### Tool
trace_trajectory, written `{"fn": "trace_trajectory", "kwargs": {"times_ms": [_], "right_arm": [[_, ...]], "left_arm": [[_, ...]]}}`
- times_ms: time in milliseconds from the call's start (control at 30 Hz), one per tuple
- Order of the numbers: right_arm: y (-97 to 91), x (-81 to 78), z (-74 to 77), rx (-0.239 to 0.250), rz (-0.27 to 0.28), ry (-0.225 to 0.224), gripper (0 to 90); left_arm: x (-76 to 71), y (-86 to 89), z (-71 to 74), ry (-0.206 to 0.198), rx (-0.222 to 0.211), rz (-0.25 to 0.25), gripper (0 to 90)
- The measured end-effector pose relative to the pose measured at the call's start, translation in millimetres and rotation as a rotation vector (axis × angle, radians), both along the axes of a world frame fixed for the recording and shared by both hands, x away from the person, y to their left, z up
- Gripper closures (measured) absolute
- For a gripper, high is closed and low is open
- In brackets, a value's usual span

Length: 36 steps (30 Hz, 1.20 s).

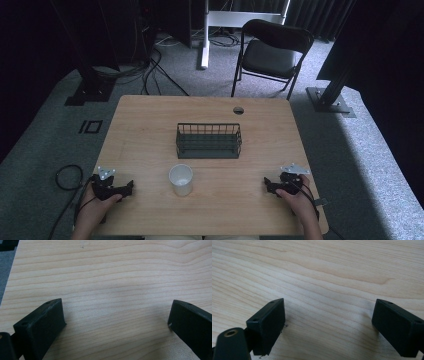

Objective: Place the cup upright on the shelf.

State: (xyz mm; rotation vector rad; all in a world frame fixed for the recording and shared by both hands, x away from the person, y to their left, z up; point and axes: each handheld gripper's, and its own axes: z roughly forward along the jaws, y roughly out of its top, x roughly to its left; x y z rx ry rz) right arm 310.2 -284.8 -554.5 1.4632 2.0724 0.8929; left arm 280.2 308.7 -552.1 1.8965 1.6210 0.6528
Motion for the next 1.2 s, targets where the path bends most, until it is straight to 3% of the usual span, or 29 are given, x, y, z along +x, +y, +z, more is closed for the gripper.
{"fn": "trace_trajectory", "kwargs": {"times_ms": [567,1100,1200], "right_arm": [[0.1,0.0,0.0,0.0,0.006,0.0,11.0],[0.0,0.2,0.0,-0.001,0.008,0.0,11.0],[0.0,0.2,0.0,-0.001,0.008,0.0,10.9]], "left_arm": [[0.2,0.8,0.1,0.001,-0.002,-0.011,1.1],[-4.0,0.6,1.3,-0.02,0.028,-0.134,1.2],[-4.4,0.2,4.2,-0.026,0.002,-0.142,1.2]]}}
